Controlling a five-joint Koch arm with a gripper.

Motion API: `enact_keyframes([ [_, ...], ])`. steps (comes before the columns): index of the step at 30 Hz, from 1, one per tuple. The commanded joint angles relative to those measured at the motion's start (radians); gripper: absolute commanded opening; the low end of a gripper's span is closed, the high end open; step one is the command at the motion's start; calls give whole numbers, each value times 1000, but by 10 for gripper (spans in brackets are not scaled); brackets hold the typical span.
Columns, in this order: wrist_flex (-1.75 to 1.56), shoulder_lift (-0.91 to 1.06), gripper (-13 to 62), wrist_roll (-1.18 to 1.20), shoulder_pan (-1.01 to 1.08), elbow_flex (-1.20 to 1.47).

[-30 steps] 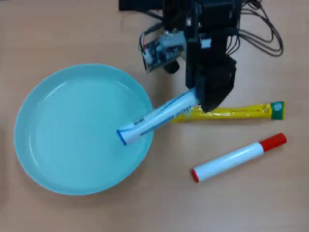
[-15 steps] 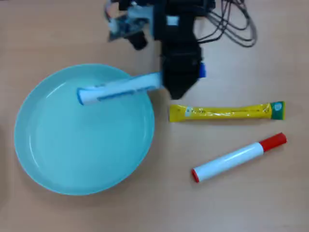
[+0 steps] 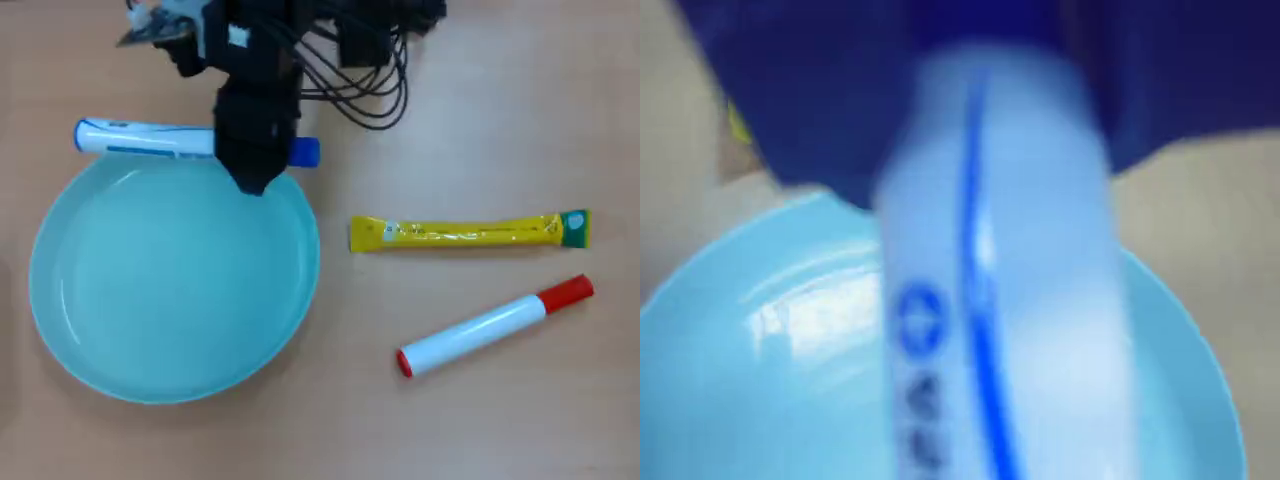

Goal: Pick up the blue pen, then put it in the green bowl

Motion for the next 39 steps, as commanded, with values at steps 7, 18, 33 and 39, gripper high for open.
enact_keyframes([
  [7,-137,-112,-71,0,58,11],
  [18,-137,-256,-71,0,74,25],
  [33,-127,-383,-69,-8,86,35],
  [39,-135,-387,-6,-3,86,83],
])
